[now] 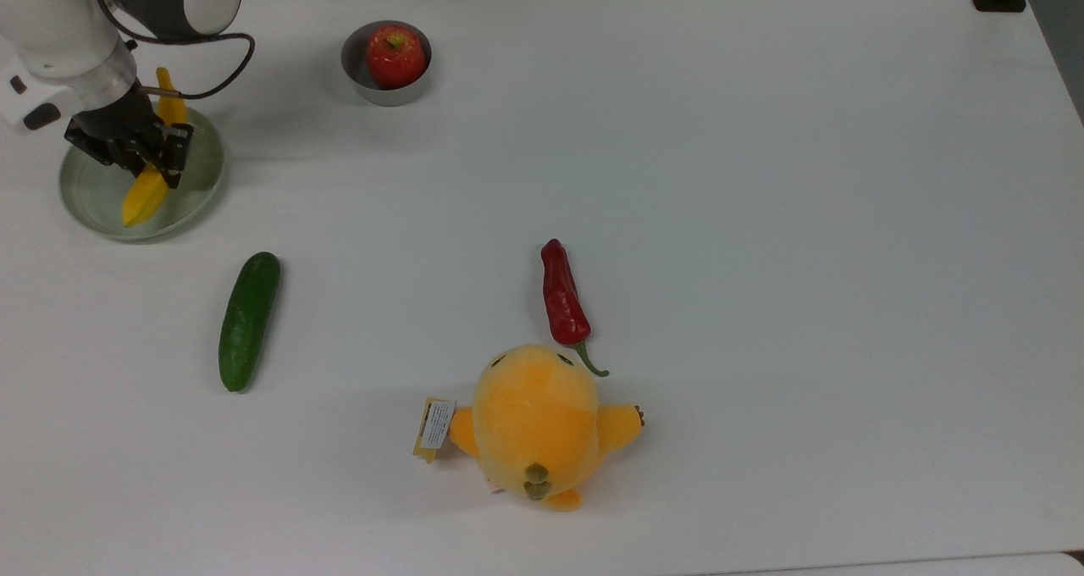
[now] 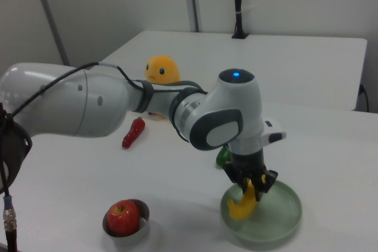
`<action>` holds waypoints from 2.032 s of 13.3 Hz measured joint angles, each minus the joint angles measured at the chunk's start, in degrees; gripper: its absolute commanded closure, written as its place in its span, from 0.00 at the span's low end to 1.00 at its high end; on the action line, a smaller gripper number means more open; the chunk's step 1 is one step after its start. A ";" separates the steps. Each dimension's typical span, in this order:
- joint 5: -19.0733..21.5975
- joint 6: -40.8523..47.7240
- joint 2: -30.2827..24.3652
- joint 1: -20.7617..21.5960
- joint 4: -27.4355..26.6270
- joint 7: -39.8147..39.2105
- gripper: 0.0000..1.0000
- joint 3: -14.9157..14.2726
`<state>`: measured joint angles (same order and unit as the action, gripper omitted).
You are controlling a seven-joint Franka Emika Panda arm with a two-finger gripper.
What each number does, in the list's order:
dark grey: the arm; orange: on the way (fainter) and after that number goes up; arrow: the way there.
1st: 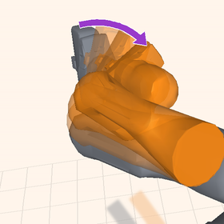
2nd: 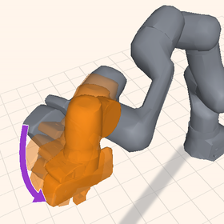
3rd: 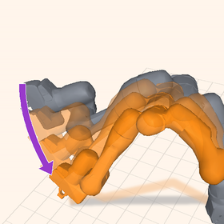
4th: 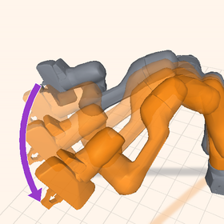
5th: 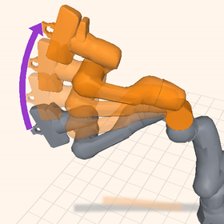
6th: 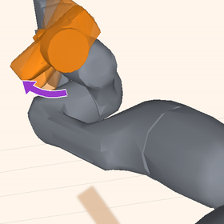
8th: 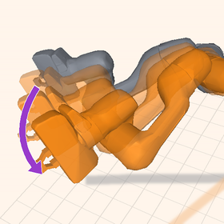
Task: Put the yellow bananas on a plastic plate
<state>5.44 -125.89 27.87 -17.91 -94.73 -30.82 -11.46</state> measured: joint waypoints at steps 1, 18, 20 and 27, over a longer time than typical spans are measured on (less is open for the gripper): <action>-0.25 -0.81 0.86 -0.45 0.02 -0.43 0.82 0.00; -0.68 -1.71 -1.56 -0.61 3.07 6.47 0.00 0.09; -0.67 3.27 -6.49 0.24 3.69 10.04 0.00 0.42; -0.44 32.38 -26.73 9.42 5.60 26.49 0.00 1.19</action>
<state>5.00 -93.51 1.14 -8.48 -89.13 -4.33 -10.27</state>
